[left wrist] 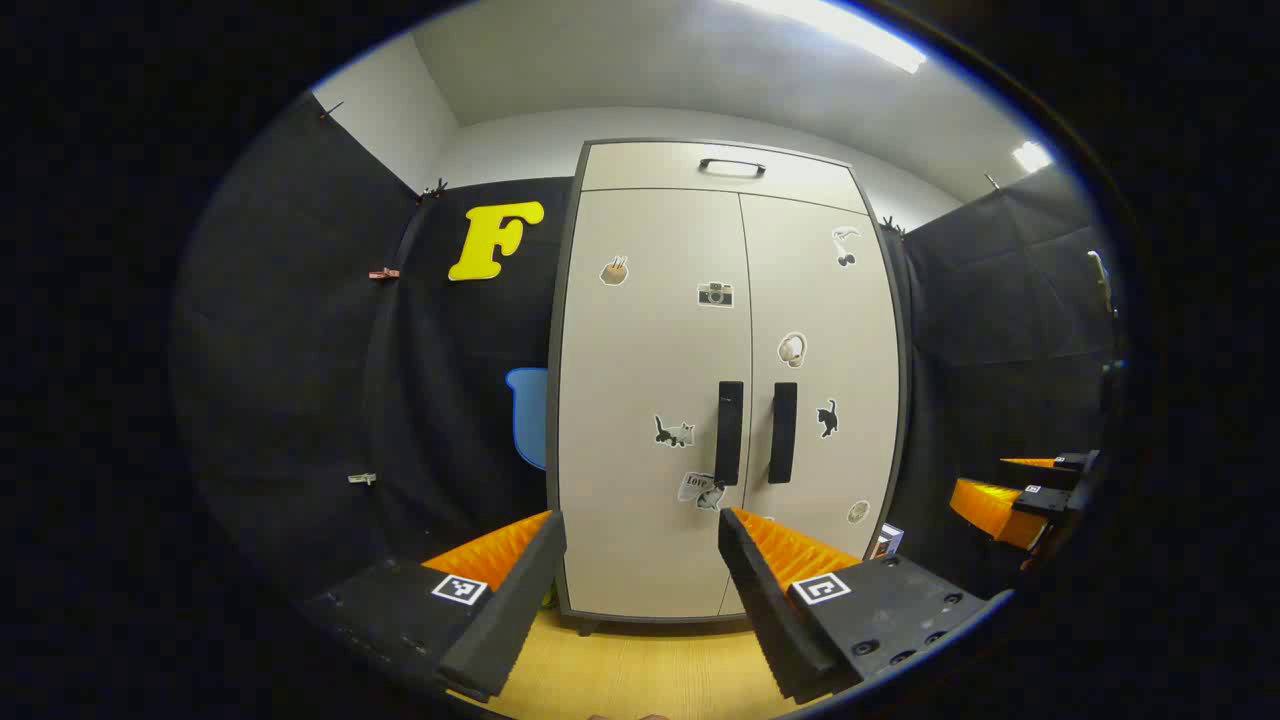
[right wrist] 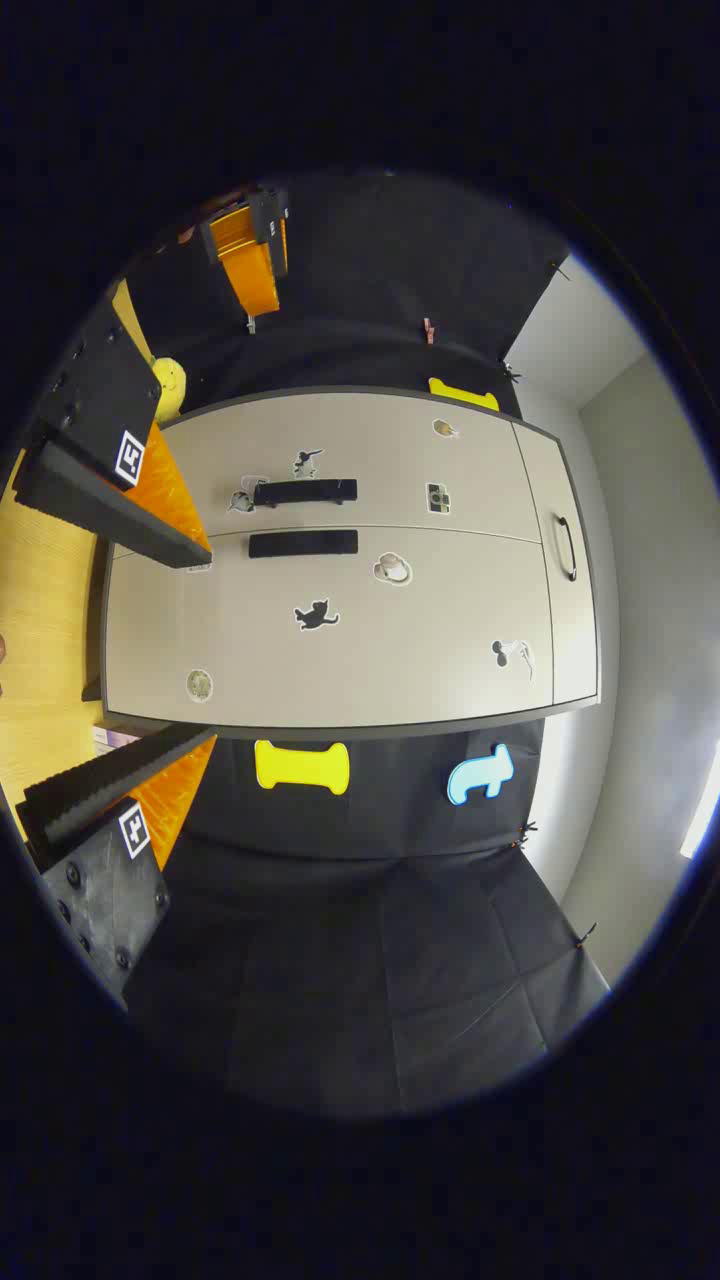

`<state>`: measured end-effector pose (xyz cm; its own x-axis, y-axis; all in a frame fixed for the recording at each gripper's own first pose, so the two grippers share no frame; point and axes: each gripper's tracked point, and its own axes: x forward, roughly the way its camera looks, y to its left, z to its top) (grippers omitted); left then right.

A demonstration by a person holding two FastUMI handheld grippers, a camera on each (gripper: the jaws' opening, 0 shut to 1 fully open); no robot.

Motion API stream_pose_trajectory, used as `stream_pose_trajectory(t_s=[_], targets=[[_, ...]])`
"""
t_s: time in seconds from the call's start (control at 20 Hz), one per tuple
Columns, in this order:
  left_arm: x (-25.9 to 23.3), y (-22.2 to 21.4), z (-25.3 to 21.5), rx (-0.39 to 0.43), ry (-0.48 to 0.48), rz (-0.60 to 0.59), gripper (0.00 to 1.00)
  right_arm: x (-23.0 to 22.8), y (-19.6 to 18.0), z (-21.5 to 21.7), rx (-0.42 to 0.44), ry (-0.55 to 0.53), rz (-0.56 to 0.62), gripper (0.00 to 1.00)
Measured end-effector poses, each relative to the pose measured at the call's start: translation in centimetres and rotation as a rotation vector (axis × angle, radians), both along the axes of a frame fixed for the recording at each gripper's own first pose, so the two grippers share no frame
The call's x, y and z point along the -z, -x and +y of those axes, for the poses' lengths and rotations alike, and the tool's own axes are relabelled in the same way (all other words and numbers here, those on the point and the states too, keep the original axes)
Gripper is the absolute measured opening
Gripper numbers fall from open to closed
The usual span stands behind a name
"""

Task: Open the right door of the double-door shoe cabinet with the right hand, and open the left door with the left hand.

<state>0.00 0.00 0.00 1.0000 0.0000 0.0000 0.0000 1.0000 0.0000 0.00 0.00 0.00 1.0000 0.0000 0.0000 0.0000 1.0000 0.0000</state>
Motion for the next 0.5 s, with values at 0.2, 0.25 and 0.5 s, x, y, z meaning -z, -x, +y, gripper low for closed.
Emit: stream_pose_trajectory(t_s=[0.2, 0.25, 0.5], targets=[[0.3, 0.0, -0.2, 0.029, 0.004, 0.003, 0.95, -0.3, 0.3, 0.9, 0.001, -0.002, -0.003, 0.98], [0.4, -0.1, -0.2, 0.031, 0.001, 0.002, 0.95, -0.3, 0.4, 1.0, 0.006, -0.003, -0.003, 0.98], [1.0, -0.2, -0.3, 0.05, 0.028, 0.02, 0.95, -0.3, 0.5, 1.4, 0.011, -0.01, -0.001, 0.98]])
